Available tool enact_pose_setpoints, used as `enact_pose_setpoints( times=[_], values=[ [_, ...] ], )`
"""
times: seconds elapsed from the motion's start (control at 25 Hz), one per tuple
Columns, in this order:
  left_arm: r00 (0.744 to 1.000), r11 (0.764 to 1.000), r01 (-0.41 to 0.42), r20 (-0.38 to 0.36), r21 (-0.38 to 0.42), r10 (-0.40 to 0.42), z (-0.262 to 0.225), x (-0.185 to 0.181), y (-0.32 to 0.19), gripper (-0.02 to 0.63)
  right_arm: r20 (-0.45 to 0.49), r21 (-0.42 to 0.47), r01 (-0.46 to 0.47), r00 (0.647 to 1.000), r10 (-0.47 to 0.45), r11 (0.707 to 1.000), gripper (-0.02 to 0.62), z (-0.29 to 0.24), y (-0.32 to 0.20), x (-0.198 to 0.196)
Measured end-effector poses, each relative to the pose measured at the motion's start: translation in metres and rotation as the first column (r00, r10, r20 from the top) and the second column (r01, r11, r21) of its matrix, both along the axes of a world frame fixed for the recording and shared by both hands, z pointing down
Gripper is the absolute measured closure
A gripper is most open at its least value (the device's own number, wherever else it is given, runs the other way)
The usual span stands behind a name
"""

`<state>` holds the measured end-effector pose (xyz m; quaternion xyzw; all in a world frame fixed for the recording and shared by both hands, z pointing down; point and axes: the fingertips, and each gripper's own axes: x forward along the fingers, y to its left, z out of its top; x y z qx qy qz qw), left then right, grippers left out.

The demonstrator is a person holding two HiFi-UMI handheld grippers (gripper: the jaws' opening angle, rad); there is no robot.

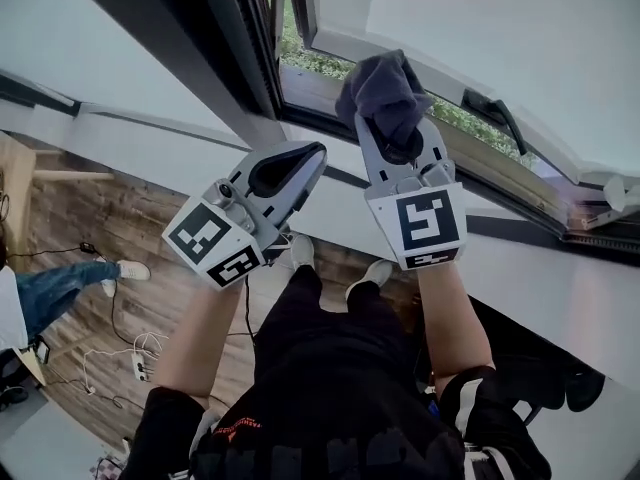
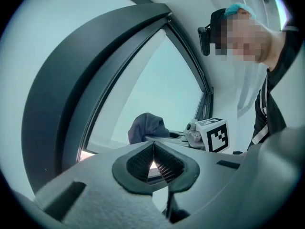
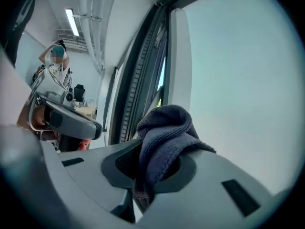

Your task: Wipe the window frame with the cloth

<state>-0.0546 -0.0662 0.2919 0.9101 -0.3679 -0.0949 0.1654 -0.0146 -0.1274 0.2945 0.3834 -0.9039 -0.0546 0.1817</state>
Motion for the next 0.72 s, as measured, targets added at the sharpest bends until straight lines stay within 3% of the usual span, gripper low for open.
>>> enact_pose_setpoints(
  times=[0.24, 0.72],
  values=[
    [0.998, 0.996, 0.058, -0.004, 0.074, -0.058, -0.034, -0.034, 0.0, 0.584, 0.005, 0.124, 0.096, 0.995, -0.097, 0.988, 0.542, -0.06, 0.006, -0.045],
    [0.991, 0.98, 0.136, -0.024, 0.147, -0.134, -0.065, -0.08, 0.009, 0.584, -0.017, 0.335, 0.22, 0.974, -0.227, 0.916, 0.542, -0.133, 0.027, -0.107]
  ],
)
